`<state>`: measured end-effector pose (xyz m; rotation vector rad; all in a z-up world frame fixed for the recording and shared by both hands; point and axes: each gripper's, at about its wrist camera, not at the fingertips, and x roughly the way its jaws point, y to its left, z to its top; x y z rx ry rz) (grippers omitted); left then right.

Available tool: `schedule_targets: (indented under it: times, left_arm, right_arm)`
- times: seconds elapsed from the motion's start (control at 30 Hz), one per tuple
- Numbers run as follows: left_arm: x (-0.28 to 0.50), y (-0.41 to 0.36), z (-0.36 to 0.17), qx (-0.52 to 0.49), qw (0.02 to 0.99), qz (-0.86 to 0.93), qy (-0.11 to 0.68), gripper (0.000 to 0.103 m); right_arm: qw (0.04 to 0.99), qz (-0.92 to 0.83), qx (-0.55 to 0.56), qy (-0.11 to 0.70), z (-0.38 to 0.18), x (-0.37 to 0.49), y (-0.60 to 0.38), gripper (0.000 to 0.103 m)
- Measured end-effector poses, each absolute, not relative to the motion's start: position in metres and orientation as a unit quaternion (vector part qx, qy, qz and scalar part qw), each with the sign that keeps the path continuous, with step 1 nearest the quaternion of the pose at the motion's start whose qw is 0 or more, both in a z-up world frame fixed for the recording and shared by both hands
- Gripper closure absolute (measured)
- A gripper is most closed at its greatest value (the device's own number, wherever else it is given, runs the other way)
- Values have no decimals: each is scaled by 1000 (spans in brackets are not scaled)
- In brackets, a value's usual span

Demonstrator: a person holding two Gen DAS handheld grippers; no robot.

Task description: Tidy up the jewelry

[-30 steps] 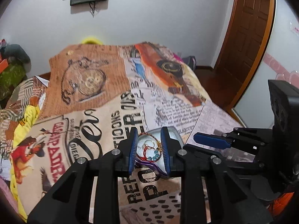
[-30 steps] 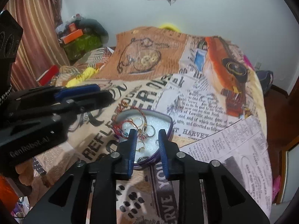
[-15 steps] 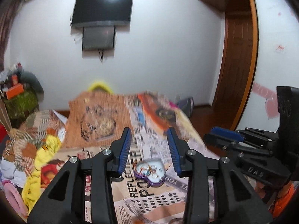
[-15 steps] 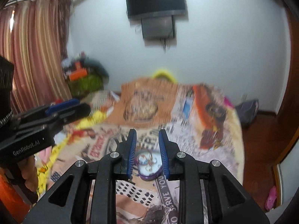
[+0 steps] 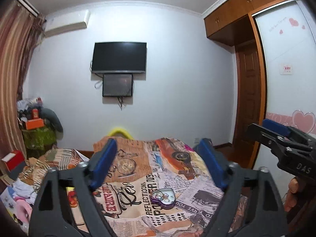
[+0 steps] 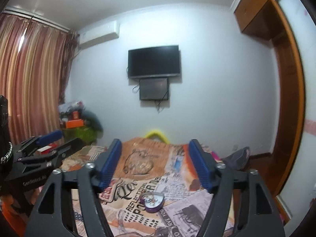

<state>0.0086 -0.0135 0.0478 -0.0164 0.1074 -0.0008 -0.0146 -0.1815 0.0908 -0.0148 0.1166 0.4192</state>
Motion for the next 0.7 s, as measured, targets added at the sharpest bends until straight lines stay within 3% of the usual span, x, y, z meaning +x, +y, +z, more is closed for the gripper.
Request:
schedule_targets:
  times: [0.17,0.23,0.7]
  left_arm:
    - [-3,-15,44,-11,999,2,51,7]
    - [-9,-14,44,-14,999,2,52,7]
    - [-16,-16,42,-21,998,3,60,7]
  right_arm:
    - [984,173,-9,42,88,-22,-174,9]
    - [985,165,-3,42,87,-23,-174,5]
    - [985,166,5,55,81,-31,-185,5]
